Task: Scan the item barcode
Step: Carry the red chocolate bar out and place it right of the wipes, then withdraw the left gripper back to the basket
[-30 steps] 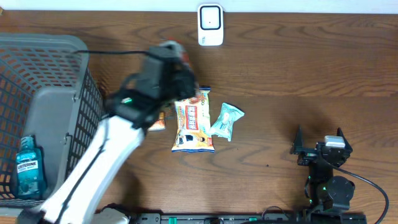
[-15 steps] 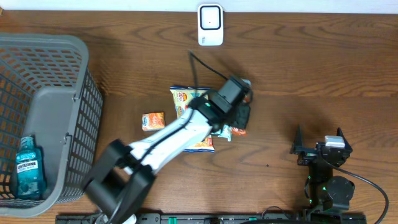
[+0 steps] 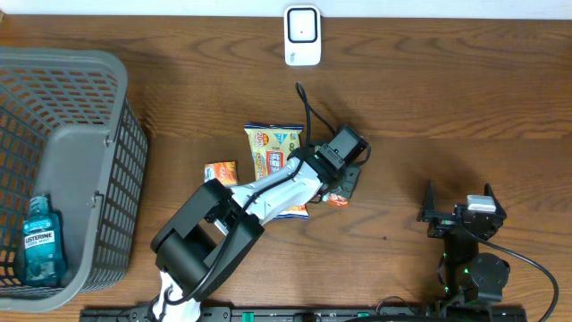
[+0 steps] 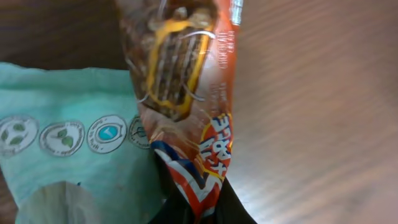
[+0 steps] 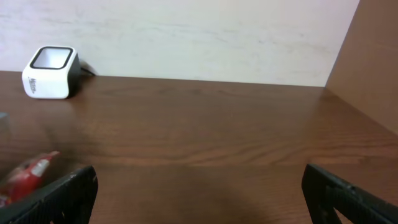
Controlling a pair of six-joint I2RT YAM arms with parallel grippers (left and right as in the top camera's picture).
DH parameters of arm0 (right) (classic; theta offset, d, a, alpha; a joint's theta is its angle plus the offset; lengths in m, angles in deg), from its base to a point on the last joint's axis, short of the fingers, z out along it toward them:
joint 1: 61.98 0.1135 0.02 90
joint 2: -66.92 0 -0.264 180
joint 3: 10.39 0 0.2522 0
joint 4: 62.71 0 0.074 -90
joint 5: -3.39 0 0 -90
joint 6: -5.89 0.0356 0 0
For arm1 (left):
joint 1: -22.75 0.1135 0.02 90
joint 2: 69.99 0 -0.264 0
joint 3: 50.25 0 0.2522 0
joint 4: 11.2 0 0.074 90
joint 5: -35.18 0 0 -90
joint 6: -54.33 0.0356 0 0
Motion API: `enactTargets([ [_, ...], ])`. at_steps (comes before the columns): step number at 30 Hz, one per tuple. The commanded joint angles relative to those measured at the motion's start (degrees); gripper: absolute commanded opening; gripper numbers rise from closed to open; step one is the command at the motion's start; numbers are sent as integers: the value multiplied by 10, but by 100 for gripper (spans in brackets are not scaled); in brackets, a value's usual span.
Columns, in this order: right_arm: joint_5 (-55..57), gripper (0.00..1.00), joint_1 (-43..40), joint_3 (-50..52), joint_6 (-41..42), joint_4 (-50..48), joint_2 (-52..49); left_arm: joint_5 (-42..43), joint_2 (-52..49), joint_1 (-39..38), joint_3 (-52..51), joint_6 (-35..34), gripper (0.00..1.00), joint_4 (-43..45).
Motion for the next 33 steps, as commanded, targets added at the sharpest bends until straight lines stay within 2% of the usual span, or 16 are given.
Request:
enactTargets([
  [1, -3, 99, -3, 2, -7, 1, 2, -108, -5, 9, 0, -1, 7, -20],
  [9, -3, 99, -3, 2, -7, 1, 2, -121, 10, 40, 2, -1, 8, -51],
  [10, -3, 99, -3, 2, -7, 1, 2, -121, 16, 40, 5, -1, 11, -54],
  [11, -3, 99, -3, 2, -7, 1, 2, -121, 23, 40, 9, -1, 17, -57],
  [12, -3, 99, -3, 2, -7, 1, 2, -121, 35, 40, 16, -1, 34, -64],
  [16, -3, 99, -3, 2, -7, 1, 2, -122, 95, 41, 39, 17, 75, -80],
  [17, -3, 99, -3, 2, -7, 1, 2, -122, 129, 44, 46, 26, 91, -80],
  [18, -3, 99, -3, 2, -7, 1, 2, -122, 149, 47, 51, 34, 96, -80],
  [25, -3, 99, -3, 2, -7, 1, 2, -130, 283, 75, 85, 103, 100, -81],
  [29, -3, 99, -3, 2, -7, 1, 2, -243, 358, 108, 123, 106, 100, -113],
  [33, -3, 99, -3, 2, -7, 1, 2, -263, 404, 176, 166, 105, 100, -176],
])
